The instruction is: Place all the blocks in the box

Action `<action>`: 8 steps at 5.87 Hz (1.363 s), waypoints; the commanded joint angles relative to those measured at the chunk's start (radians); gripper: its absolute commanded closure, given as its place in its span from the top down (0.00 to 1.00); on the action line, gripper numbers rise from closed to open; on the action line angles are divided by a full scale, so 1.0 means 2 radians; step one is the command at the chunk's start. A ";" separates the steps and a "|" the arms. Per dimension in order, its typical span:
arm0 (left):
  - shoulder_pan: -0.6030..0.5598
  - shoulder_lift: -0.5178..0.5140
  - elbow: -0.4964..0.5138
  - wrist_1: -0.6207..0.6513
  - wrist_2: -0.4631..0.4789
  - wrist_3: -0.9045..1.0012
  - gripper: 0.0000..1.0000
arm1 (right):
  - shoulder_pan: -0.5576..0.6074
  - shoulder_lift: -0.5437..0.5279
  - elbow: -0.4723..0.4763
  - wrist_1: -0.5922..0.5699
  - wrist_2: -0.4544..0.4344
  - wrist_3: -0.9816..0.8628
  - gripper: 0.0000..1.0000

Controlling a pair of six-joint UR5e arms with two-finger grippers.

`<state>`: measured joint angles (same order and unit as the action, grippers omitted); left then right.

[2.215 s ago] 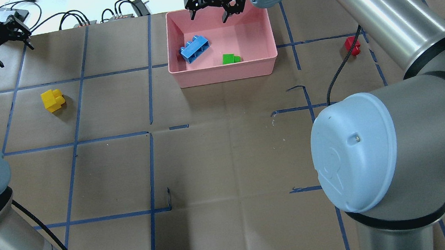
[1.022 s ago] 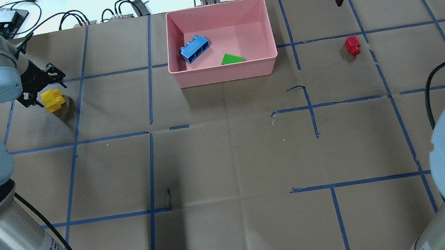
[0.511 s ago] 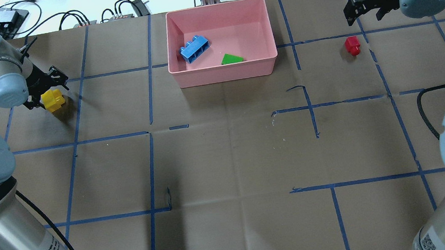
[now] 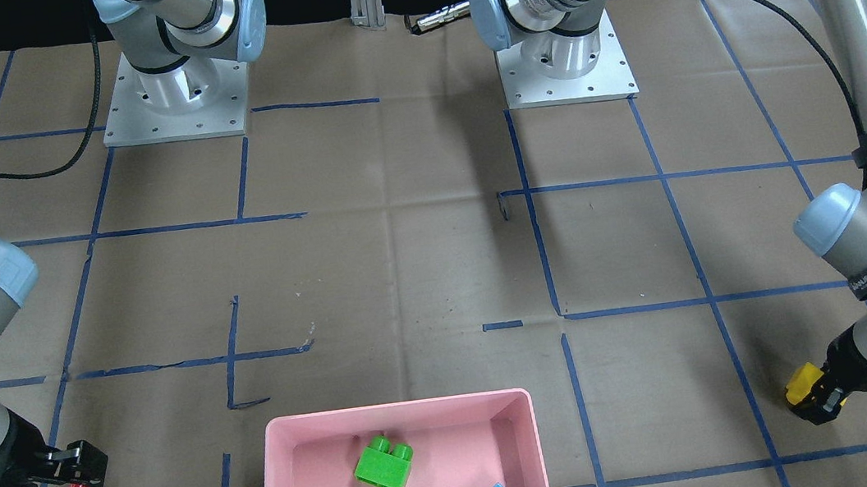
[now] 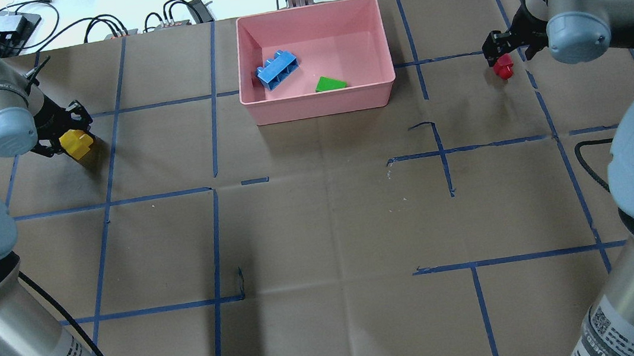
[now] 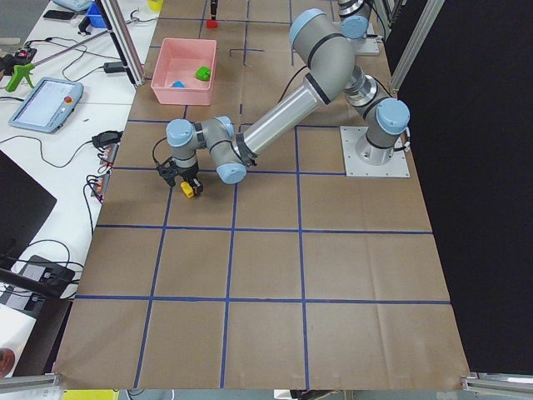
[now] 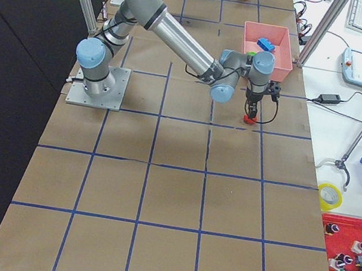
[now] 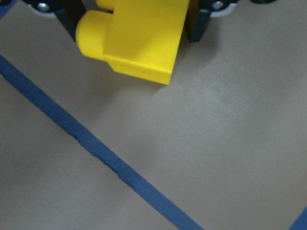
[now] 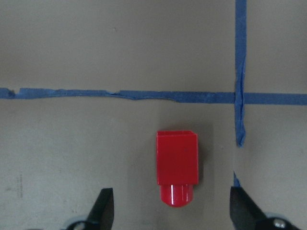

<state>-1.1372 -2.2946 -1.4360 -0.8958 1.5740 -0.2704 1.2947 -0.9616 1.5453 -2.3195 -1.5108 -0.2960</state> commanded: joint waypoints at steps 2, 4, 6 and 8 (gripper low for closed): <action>0.000 0.008 0.008 -0.012 -0.014 0.000 0.30 | -0.001 0.026 -0.005 -0.027 0.001 0.001 0.86; -0.003 0.059 0.047 -0.100 -0.020 0.000 0.23 | 0.000 0.030 -0.009 -0.028 0.001 0.001 0.86; -0.048 0.067 0.134 -0.180 -0.017 0.056 0.19 | 0.000 0.033 -0.009 -0.027 0.002 0.002 0.55; -0.158 0.066 0.169 -0.215 -0.018 0.068 0.20 | 0.000 0.027 -0.008 -0.026 -0.004 0.000 0.08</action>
<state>-1.3509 -2.1613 -1.1289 -1.3033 1.5381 -0.1451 1.2946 -0.9009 1.5302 -2.3720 -1.5118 -0.2944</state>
